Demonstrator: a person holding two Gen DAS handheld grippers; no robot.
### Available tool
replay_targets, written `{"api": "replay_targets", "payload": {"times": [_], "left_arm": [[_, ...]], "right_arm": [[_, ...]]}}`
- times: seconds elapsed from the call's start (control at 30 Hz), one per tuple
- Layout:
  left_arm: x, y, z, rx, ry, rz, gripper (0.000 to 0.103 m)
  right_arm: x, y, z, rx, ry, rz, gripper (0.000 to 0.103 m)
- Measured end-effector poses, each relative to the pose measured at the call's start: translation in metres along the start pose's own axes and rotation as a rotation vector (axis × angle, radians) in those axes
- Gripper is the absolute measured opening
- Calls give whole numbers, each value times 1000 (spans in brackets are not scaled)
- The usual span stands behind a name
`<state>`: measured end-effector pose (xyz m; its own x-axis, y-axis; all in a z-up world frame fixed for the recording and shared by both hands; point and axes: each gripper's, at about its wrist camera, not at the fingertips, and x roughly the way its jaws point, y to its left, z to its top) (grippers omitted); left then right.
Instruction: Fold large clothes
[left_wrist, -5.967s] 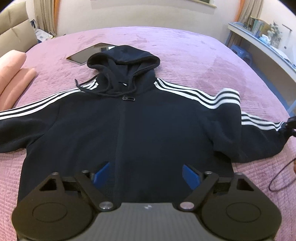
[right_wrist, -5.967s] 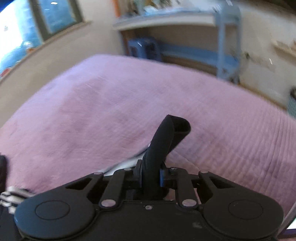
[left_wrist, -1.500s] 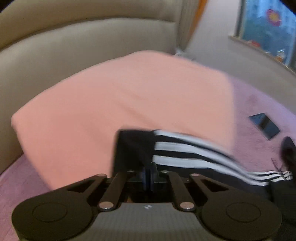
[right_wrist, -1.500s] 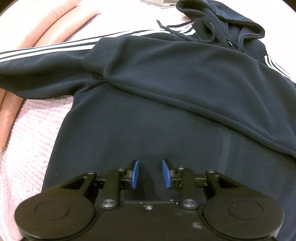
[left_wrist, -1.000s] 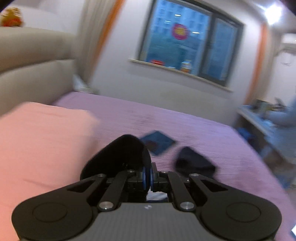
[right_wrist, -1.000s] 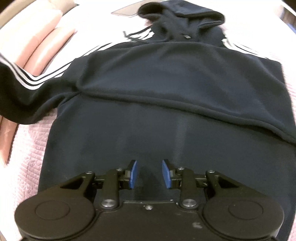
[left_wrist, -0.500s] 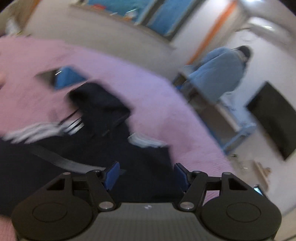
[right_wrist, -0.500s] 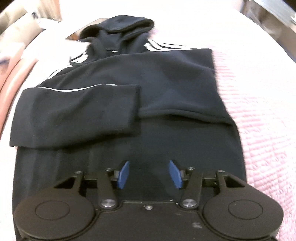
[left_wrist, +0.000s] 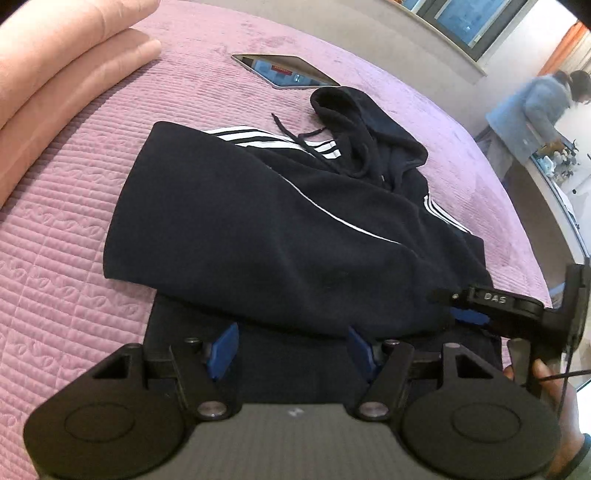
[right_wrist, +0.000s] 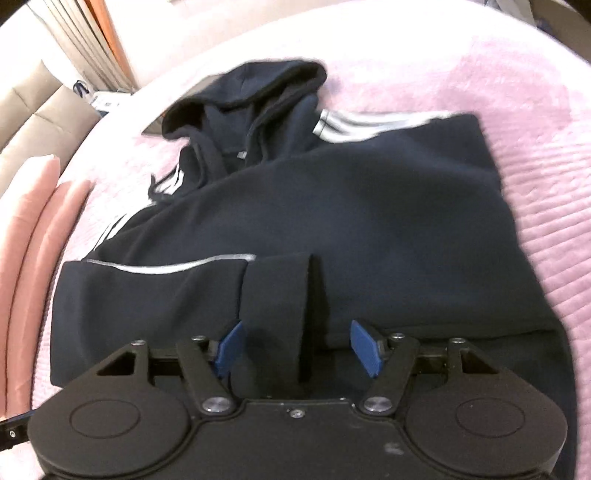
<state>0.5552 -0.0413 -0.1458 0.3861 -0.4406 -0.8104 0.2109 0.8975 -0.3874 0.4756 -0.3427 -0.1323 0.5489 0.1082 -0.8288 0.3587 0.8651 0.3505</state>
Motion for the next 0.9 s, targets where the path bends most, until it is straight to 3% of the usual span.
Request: {"api": "replay_targets", "payload": {"times": [0.03, 0.07, 0.1, 0.3, 0.43, 0.5, 0.53, 0.57, 0.6, 0.63, 0.67, 0.7, 0.83, 0.9], "left_arm": [[3, 1, 2, -5, -2, 5, 66], [8, 2, 3, -11, -8, 12, 66], [4, 2, 7, -14, -17, 21, 65], [7, 2, 40, -21, -130, 101, 58], [19, -10, 73, 0, -204, 63, 58], [36, -19, 83, 24, -205, 62, 58], [50, -24, 87, 39, -190, 70, 58], [63, -27, 89, 52, -170, 82, 58], [75, -29, 90, 63, -150, 100, 58], [89, -30, 89, 80, -129, 135, 57], [98, -31, 89, 94, -115, 167, 55], [102, -33, 89, 105, -109, 181, 52], [96, -51, 91, 173, -150, 125, 52], [102, -65, 96, 215, -156, 101, 52]], "right_arm": [[2, 6, -3, -38, 4, 7, 47], [3, 15, -4, -83, 1, -8, 14], [0, 24, -5, -131, -16, -36, 7], [-68, 41, 30, -225, -245, -108, 4], [-116, 16, 57, -202, -398, -292, 4], [-106, -5, 64, -192, -333, -348, 6], [-90, -15, 65, -188, -266, -357, 17], [-71, -26, 65, -191, -189, -358, 40], [-51, -38, 63, -197, -126, -364, 53], [-35, -49, 59, -204, -87, -410, 54], [-29, -56, 55, -205, -71, -457, 44], [-30, -60, 54, -197, -82, -478, 43], [-58, -45, 53, -210, -237, -440, 43], [-52, -29, 58, -253, -251, -377, 43]]}}
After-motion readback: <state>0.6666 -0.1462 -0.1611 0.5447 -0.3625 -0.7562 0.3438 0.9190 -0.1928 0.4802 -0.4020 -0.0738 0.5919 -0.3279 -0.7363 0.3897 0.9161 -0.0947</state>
